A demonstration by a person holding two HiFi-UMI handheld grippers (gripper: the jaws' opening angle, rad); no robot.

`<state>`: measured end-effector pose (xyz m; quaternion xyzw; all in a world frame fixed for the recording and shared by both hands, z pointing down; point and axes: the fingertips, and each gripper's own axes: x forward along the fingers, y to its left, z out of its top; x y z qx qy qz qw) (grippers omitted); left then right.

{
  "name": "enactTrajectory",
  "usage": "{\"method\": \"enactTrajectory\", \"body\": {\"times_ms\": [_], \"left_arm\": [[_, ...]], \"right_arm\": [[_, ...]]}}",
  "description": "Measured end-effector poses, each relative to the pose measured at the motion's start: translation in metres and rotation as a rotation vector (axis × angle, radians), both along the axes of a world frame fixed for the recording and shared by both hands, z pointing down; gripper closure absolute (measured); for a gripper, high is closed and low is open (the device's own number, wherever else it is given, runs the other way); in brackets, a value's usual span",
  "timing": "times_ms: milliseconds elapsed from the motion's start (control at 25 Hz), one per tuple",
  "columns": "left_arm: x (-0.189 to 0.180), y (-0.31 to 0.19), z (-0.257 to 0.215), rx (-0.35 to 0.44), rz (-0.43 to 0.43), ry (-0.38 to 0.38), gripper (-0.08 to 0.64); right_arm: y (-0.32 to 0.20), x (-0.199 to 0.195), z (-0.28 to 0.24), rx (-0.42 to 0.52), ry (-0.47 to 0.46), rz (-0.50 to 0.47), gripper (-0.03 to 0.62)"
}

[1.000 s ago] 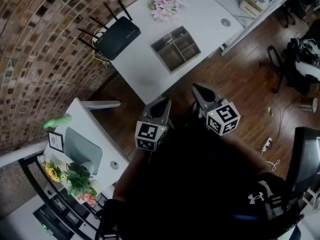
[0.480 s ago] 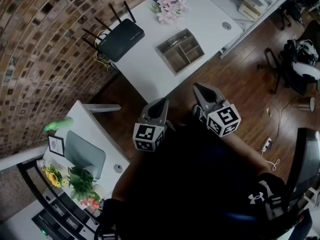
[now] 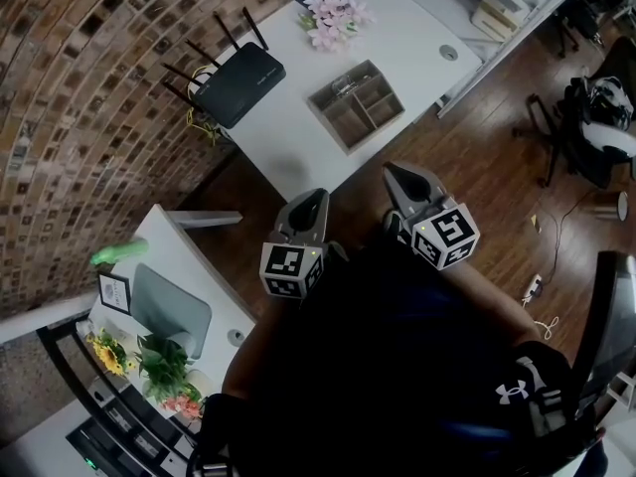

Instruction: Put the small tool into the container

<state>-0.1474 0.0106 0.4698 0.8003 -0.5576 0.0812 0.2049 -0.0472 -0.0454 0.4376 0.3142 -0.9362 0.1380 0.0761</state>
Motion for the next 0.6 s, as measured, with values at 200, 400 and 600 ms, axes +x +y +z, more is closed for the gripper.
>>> {"method": "enactTrajectory", "body": {"times_ms": [200, 400, 600], "left_arm": [[-0.003, -0.002, 0.006, -0.006, -0.022, -0.013, 0.545], [-0.001, -0.003, 0.009, -0.022, -0.039, -0.009, 0.546], [0.001, -0.007, 0.011, -0.012, -0.050, -0.019, 0.545]], "right_arm": [[-0.004, 0.002, 0.000, -0.003, -0.001, -0.014, 0.589], [-0.009, 0.005, -0.002, -0.001, -0.003, -0.024, 0.589], [-0.012, 0.008, -0.003, 0.001, -0.005, -0.031, 0.589]]}}
